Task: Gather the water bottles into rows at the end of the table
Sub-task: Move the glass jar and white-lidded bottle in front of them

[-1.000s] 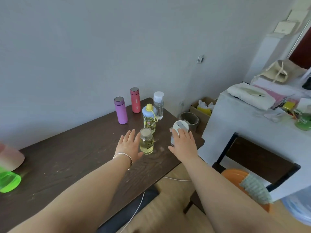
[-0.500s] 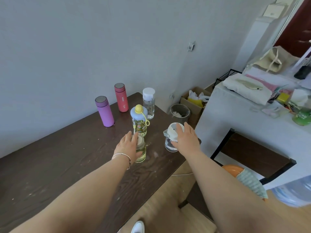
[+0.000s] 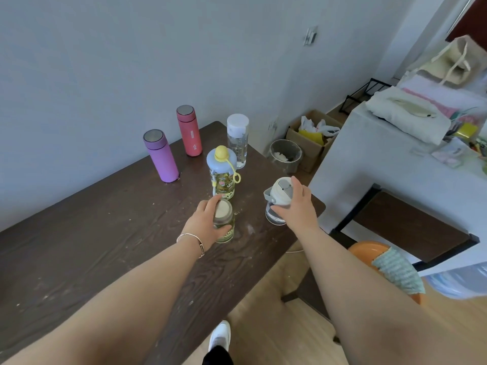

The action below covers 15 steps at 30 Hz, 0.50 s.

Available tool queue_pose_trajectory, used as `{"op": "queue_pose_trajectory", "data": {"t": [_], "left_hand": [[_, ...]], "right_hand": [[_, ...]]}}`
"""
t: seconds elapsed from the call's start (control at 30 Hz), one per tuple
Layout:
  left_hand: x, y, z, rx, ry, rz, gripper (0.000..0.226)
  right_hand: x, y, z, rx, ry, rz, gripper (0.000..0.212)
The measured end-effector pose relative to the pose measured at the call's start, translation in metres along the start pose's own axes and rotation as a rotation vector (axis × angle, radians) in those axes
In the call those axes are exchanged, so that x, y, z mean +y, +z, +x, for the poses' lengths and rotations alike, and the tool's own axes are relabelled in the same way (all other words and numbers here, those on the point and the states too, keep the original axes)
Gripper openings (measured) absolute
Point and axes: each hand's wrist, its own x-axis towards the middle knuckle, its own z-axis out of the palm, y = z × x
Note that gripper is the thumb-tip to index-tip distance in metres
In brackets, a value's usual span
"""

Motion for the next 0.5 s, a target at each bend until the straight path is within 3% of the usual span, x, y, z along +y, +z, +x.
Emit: {"op": "queue_pose_trajectory", "data": {"t": [0.5], "left_hand": [[-0.004,0.000,-0.006,0.070,0.010,-0.051,0.078]], "right_hand": [[-0.001,0.008,-0.012,0.049,0.038,0.119,0.100]]}}
